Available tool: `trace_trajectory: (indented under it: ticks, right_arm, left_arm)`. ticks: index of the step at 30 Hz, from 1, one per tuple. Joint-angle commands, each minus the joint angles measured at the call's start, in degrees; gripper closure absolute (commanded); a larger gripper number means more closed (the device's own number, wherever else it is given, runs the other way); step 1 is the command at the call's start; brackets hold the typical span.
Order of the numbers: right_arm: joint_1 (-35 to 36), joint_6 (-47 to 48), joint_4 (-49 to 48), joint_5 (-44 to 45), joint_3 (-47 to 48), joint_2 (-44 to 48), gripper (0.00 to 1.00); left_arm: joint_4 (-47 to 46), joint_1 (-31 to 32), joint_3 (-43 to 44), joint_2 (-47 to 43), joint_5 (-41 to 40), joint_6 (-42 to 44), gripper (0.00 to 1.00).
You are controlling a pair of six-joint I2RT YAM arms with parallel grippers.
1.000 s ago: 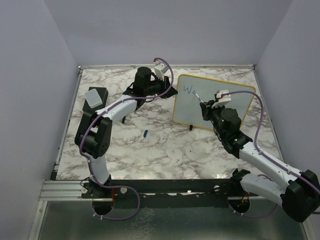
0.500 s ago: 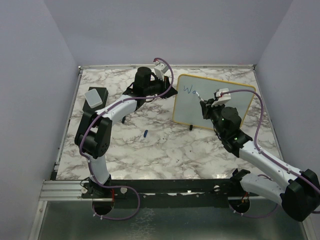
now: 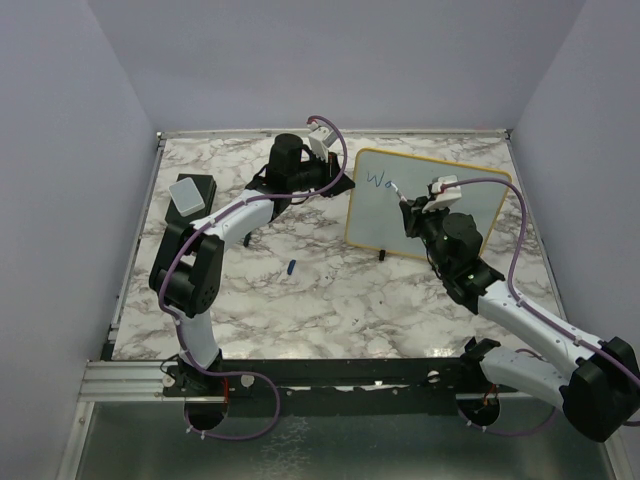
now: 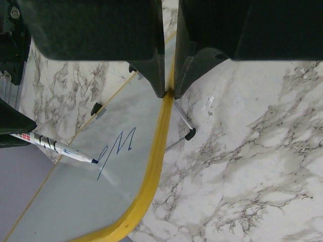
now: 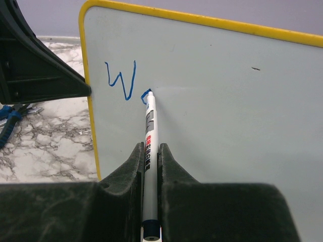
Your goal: Write a sentence on the whiteboard
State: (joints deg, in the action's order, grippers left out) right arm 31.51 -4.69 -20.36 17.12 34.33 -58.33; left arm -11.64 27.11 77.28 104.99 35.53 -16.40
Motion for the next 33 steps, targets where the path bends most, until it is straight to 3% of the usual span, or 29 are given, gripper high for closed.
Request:
trace_trajectory:
  ticks: [1,33]
  right_arm:
    - [-0.22,-1.03,0.41,2.70,-1.46,0.74,0.99]
    - [-0.22,-2.87,3.64,5.52,-3.48,3.44,0.99]
  left_arm:
    - [0.86,0.50,0.65,-2.68,1.30,0.99,0.89]
    - [4.72,0.42,2.78,-2.70,1.83,3.11,0.90]
